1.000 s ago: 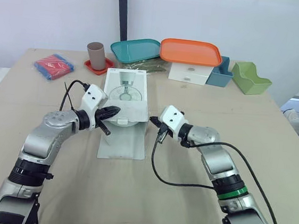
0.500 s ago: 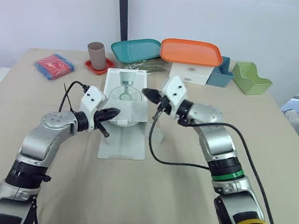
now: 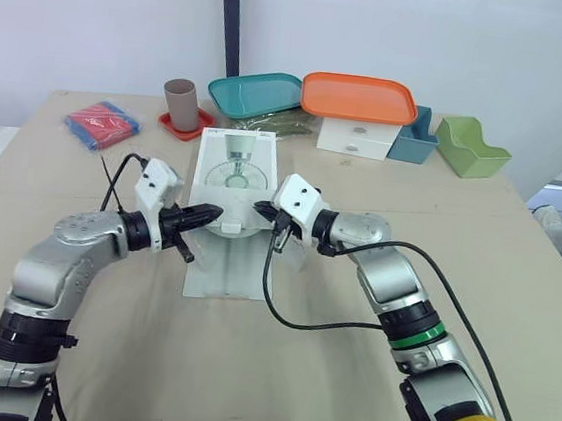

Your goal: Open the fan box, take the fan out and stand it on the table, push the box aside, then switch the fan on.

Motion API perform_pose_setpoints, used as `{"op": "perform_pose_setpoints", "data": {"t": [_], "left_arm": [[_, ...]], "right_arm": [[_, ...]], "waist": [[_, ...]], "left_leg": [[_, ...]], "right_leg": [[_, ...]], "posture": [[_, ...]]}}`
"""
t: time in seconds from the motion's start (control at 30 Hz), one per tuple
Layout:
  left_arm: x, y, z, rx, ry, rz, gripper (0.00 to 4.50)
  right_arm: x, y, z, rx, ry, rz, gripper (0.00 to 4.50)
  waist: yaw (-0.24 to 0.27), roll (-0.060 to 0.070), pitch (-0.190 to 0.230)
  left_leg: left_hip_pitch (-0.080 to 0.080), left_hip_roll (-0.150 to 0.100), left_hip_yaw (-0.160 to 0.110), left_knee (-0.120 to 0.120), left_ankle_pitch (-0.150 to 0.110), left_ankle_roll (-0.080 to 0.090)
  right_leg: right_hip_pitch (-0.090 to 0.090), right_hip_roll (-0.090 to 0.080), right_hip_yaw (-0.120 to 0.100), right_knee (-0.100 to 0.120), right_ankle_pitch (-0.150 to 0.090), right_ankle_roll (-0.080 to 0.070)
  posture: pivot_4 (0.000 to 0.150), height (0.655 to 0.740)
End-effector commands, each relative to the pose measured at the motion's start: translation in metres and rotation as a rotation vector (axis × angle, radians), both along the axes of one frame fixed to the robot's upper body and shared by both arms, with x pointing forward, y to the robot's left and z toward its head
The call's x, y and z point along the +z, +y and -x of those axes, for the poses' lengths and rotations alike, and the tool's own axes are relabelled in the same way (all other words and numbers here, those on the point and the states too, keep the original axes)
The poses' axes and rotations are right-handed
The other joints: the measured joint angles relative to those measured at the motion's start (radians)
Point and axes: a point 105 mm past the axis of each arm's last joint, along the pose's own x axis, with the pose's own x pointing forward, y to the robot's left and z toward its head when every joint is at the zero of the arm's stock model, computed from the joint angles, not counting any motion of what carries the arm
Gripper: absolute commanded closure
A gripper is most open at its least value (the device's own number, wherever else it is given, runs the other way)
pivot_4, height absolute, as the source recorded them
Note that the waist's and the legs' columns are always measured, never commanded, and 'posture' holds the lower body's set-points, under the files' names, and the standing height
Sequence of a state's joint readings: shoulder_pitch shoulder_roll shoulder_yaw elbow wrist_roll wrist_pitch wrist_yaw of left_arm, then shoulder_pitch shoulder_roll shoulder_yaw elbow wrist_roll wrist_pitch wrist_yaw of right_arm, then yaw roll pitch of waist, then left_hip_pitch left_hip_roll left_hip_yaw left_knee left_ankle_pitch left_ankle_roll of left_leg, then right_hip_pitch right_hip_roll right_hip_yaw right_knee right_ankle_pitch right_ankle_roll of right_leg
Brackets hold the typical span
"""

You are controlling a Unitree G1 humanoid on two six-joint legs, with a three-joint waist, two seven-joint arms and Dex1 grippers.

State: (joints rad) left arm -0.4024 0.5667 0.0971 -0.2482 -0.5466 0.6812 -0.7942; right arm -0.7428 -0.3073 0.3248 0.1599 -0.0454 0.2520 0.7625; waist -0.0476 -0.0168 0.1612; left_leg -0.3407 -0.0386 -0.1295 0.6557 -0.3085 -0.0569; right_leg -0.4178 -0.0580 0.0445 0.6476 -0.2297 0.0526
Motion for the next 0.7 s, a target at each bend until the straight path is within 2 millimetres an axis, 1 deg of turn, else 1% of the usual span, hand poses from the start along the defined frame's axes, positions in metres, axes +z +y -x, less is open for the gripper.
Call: {"op": "perform_pose_setpoints", "data": {"t": [0.03,0.1,0.17,0.27,0.37,0.5,0.7], "left_arm": [[0.007,-0.015,0.020,-0.106,-0.012,-0.015,4.50],[-0.006,-0.023,0.027,-0.124,0.023,-0.046,4.50],[-0.021,-0.023,0.027,-0.095,0.055,-0.104,4.50],[-0.033,-0.023,0.031,-0.082,0.084,-0.142,4.50],[-0.043,-0.018,0.034,-0.045,0.114,-0.182,4.50],[-0.041,0.004,0.027,0.100,0.119,-0.166,4.50],[-0.054,0.037,0.033,0.277,0.126,-0.213,4.50]], "right_arm": [[-0.003,0.001,-0.001,-0.006,0.003,0.009,4.46],[-0.003,0.002,0.000,-0.005,0.004,0.001,4.46],[-0.003,0.003,0.001,-0.006,0.005,-0.004,4.46],[-0.003,0.003,0.001,-0.007,0.005,-0.006,4.46],[-0.002,0.001,0.001,-0.012,0.005,-0.007,4.46],[-0.002,-0.001,0.002,-0.013,0.005,-0.008,4.46],[-0.004,-0.002,0.003,-0.011,0.012,-0.004,4.46]], "waist": [[0.000,0.000,0.000],[0.000,0.000,0.000],[-0.001,0.000,0.000],[0.000,0.000,0.000],[-0.001,0.000,0.000],[0.000,0.000,0.000],[0.001,0.000,0.000]], "left_leg": [[0.000,0.000,0.000,0.000,0.000,0.000],[0.000,0.000,0.000,0.000,0.000,0.000],[0.000,0.000,0.000,0.000,0.000,0.000],[0.000,0.000,0.000,0.000,0.000,0.000],[0.000,0.000,0.000,0.000,0.000,0.000],[0.000,0.000,0.000,0.000,0.000,0.000],[0.000,0.001,0.000,-0.001,0.000,0.000]], "right_leg": [[0.000,0.000,0.000,0.000,0.000,0.000],[0.000,0.000,0.000,0.000,0.000,0.000],[0.000,0.000,0.000,0.000,0.000,0.000],[0.000,0.000,0.000,0.000,0.000,0.000],[0.000,0.000,0.000,0.000,0.000,0.000],[0.000,0.000,0.000,0.000,0.000,0.000],[0.000,0.001,0.000,0.000,0.000,0.000]], "posture": [[0.150,0.7400],[0.150,0.7400],[0.150,0.7400],[0.150,0.7400],[0.150,0.7400],[0.150,0.7400],[0.150,0.7400]]}}
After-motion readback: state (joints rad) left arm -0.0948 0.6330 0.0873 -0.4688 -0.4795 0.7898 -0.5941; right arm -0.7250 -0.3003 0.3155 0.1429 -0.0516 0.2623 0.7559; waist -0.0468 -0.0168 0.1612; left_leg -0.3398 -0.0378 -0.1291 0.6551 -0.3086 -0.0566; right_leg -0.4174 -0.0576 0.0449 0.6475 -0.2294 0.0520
